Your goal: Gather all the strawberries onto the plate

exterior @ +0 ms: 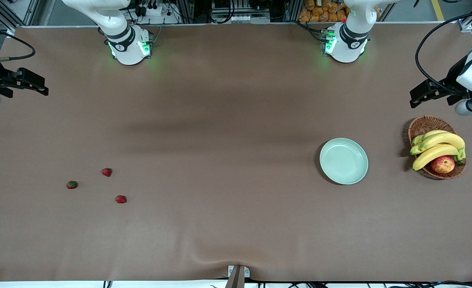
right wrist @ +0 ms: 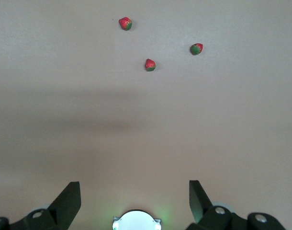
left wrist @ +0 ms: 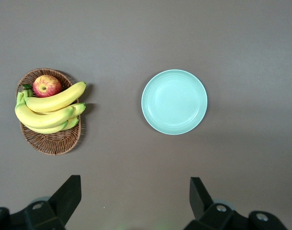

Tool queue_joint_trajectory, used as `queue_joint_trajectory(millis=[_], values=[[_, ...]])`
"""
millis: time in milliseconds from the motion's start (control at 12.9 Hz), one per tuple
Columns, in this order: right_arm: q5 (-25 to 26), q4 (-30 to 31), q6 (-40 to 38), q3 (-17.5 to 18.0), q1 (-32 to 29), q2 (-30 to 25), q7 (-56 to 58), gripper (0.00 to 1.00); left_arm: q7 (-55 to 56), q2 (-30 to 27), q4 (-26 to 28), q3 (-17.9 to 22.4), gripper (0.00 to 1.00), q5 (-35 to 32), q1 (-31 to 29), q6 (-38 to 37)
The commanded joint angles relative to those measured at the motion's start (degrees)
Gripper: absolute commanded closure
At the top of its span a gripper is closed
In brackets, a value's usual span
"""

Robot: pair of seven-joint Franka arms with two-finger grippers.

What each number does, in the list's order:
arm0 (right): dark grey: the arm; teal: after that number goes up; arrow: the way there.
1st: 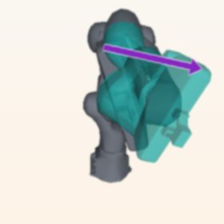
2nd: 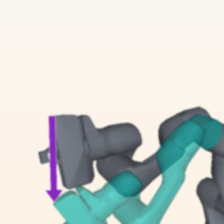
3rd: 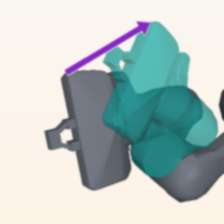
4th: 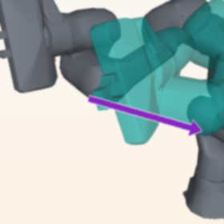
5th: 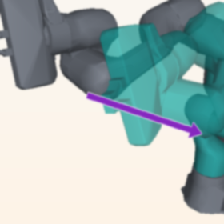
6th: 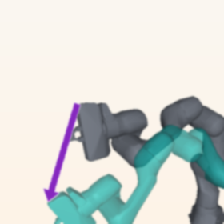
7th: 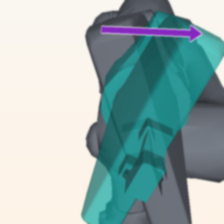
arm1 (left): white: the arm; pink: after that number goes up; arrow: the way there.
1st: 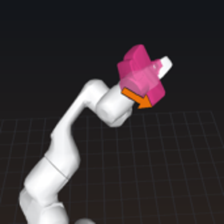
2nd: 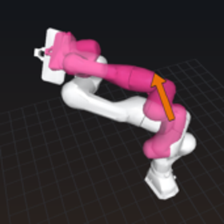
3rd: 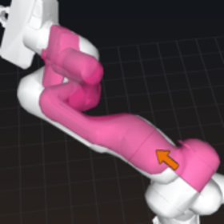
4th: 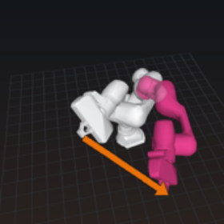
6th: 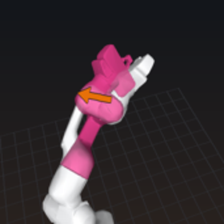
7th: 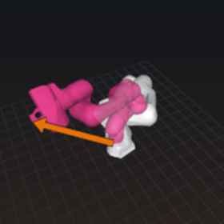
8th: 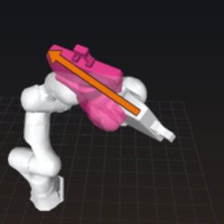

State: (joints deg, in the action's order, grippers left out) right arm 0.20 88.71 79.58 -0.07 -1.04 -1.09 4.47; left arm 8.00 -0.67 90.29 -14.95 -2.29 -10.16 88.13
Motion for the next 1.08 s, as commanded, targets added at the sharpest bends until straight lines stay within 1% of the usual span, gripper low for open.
queue_joint_trajectory(millis=[0,465,698,852,1008], values=[[0.77,-0.73,-0.21,0.43,-0.36,0.03,-0.51,0.00,0.08,0.06,-0.20,-0.34,0.00,0.88,-1.01,-0.24],[0.50,-0.56,0.93,0.34,-0.80,0.12,-0.51,0.00,-0.44,-0.29,0.24,-0.34,0.00,0.62,-1.36,-0.15],[-0.11,0.05,1.80,0.34,-3.43,0.64,-0.16,0.00,-0.71,-0.82,0.15,-0.34,0.00,0.70,-1.45,-0.24],[-0.11,2.42,5.83,0.25,-4.14,2.40,-0.07,0.00,-0.80,-1.43,0.24,-0.34,0.00,0.70,-2.58,-0.42],[-0.11,3.57,9.70,0.25,-3.97,6.77,0.02,0.00,-0.80,-1.35,0.41,-0.34,0.00,0.70,-2.76,-0.42]])
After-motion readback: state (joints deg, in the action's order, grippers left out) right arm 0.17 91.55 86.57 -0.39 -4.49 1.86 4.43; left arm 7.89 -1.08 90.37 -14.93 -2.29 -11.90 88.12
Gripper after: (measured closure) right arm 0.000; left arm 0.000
